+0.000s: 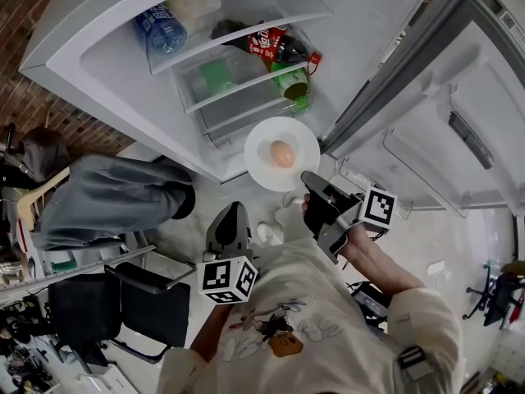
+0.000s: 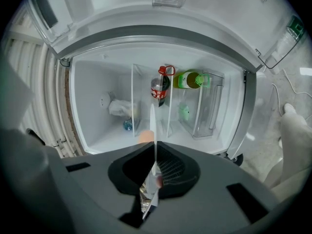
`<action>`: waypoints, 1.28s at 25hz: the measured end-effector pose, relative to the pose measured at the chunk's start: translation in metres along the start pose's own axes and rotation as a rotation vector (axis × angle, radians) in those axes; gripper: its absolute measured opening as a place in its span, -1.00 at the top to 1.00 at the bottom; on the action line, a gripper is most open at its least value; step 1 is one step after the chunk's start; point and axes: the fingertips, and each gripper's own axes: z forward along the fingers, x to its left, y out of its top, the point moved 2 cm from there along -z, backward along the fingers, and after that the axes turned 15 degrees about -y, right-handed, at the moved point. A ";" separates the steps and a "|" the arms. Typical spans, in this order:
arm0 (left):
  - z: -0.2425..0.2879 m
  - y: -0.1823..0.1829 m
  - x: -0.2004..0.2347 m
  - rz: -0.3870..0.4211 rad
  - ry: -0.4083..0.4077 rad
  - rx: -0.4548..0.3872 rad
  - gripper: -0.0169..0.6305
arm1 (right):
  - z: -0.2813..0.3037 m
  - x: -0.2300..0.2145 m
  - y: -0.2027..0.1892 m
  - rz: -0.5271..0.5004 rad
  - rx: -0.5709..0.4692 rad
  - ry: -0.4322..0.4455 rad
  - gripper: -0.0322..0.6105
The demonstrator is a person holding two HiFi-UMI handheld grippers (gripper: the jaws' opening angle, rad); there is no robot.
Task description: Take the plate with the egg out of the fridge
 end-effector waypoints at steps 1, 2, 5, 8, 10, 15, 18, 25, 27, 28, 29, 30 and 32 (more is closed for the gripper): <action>0.000 0.000 -0.001 0.001 -0.001 0.000 0.92 | -0.001 0.000 0.000 0.000 -0.002 0.001 0.84; 0.000 0.000 -0.001 0.002 -0.002 0.000 0.92 | -0.002 0.001 0.000 0.000 -0.003 0.002 0.84; 0.000 -0.001 -0.002 0.007 -0.005 0.002 0.92 | -0.003 -0.001 0.000 -0.002 -0.007 0.002 0.84; 0.000 0.000 -0.002 0.011 -0.007 0.003 0.92 | -0.003 -0.002 -0.002 -0.004 -0.006 -0.001 0.84; -0.001 0.000 -0.001 0.013 -0.007 0.002 0.92 | -0.003 -0.003 -0.003 -0.005 -0.004 -0.003 0.84; -0.002 0.004 -0.002 0.025 -0.008 -0.001 0.92 | -0.002 0.000 -0.007 -0.005 0.001 0.001 0.84; -0.002 0.004 -0.002 0.030 -0.008 -0.002 0.92 | -0.001 0.002 -0.007 -0.006 0.003 0.004 0.84; -0.002 0.003 -0.002 0.039 -0.010 -0.003 0.92 | -0.001 0.003 -0.007 -0.001 0.002 0.009 0.84; -0.003 0.003 -0.002 0.041 -0.010 -0.002 0.92 | -0.002 0.002 -0.008 -0.003 0.001 0.008 0.84; -0.003 0.003 -0.002 0.042 -0.011 -0.002 0.92 | -0.002 0.002 -0.008 -0.004 0.001 0.007 0.84; -0.003 0.003 -0.003 0.043 -0.012 -0.002 0.92 | -0.002 0.002 -0.008 -0.005 0.000 0.007 0.84; -0.002 0.003 -0.003 0.044 -0.014 -0.001 0.92 | -0.002 0.002 -0.008 -0.005 -0.001 0.008 0.84; -0.001 0.003 -0.003 0.046 -0.018 0.001 0.92 | -0.003 0.001 -0.007 -0.002 -0.003 0.010 0.84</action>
